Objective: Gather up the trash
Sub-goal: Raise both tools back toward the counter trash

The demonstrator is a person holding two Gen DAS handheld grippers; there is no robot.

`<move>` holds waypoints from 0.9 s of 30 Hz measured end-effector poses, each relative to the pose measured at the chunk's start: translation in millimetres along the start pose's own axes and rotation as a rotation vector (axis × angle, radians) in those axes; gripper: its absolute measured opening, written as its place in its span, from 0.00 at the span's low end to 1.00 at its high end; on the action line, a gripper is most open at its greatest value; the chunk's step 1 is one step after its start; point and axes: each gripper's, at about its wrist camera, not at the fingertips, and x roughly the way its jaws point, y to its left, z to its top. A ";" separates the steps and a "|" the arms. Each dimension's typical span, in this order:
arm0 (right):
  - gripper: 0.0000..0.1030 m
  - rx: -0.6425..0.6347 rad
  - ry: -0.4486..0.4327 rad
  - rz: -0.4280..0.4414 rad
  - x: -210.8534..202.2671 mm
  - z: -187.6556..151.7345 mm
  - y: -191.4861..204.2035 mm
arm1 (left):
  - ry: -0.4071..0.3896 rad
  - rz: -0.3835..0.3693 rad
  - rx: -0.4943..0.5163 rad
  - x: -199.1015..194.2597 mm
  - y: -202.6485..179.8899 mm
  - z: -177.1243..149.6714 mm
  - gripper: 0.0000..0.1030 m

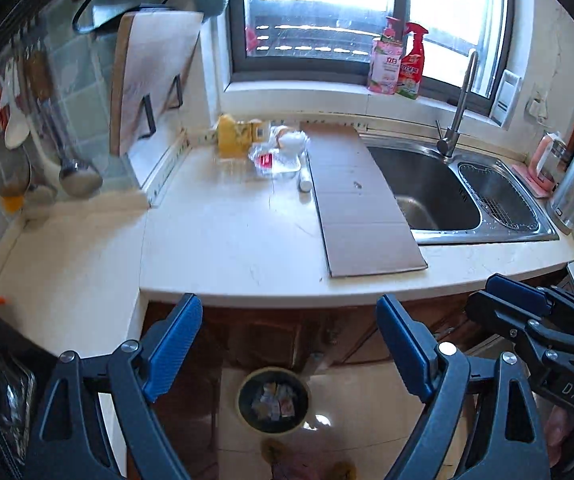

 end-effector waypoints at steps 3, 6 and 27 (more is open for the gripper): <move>0.42 0.031 -0.030 -0.002 2.5 9.7 -3.9 | -0.018 -0.005 0.032 1.1 -1.1 14.1 0.85; 0.42 0.046 -0.063 -0.033 7.8 21.5 -4.0 | -0.034 -0.007 0.076 6.3 -1.1 31.4 0.85; 0.42 0.084 -0.009 -0.157 78.0 85.9 -17.5 | -0.005 -0.053 0.109 95.9 41.0 108.3 0.86</move>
